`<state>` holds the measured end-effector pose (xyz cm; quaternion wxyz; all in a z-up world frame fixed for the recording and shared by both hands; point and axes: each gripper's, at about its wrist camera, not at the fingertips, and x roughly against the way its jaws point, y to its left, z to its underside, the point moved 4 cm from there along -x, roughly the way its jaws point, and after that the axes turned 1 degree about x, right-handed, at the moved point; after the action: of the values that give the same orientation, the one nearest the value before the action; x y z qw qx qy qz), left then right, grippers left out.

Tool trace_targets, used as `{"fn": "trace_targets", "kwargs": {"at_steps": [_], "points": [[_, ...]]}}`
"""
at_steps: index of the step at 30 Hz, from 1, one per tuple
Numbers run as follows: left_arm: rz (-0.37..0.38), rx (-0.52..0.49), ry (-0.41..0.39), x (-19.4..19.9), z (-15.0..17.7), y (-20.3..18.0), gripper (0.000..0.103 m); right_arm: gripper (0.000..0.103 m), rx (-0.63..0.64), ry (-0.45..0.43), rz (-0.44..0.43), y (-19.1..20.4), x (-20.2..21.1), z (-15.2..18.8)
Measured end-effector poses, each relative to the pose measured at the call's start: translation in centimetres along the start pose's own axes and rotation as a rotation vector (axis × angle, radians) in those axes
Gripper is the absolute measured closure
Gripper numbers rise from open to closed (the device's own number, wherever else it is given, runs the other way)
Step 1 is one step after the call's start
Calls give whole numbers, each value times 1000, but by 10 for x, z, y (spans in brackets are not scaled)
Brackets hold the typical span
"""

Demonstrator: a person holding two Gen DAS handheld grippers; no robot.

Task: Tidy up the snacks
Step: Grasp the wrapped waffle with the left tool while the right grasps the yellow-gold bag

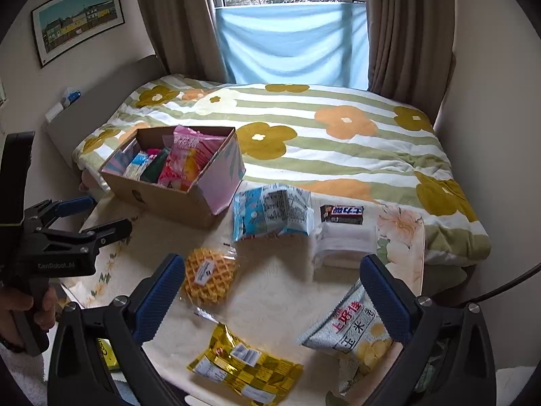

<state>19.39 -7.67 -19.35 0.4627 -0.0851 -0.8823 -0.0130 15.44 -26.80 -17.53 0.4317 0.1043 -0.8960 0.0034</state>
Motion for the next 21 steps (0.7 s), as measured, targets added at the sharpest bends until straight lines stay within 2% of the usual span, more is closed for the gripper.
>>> {"fn": "trace_targets", "kwargs": {"at_steps": [4, 12, 17, 21], "points": [[-5, 7, 40, -18, 15, -13, 0, 0, 26, 18, -48, -4, -7, 27], [28, -26, 119, -69, 39, -28, 0, 0, 85, -6, -144, 10, -24, 72], [54, -46, 146, -105, 48, -39, 0, 0, 180, -15, -190, 24, -36, 102], [56, -64, 156, -127, 54, -48, 0, 0, 263, 15, -233, 33, -49, 124]]}}
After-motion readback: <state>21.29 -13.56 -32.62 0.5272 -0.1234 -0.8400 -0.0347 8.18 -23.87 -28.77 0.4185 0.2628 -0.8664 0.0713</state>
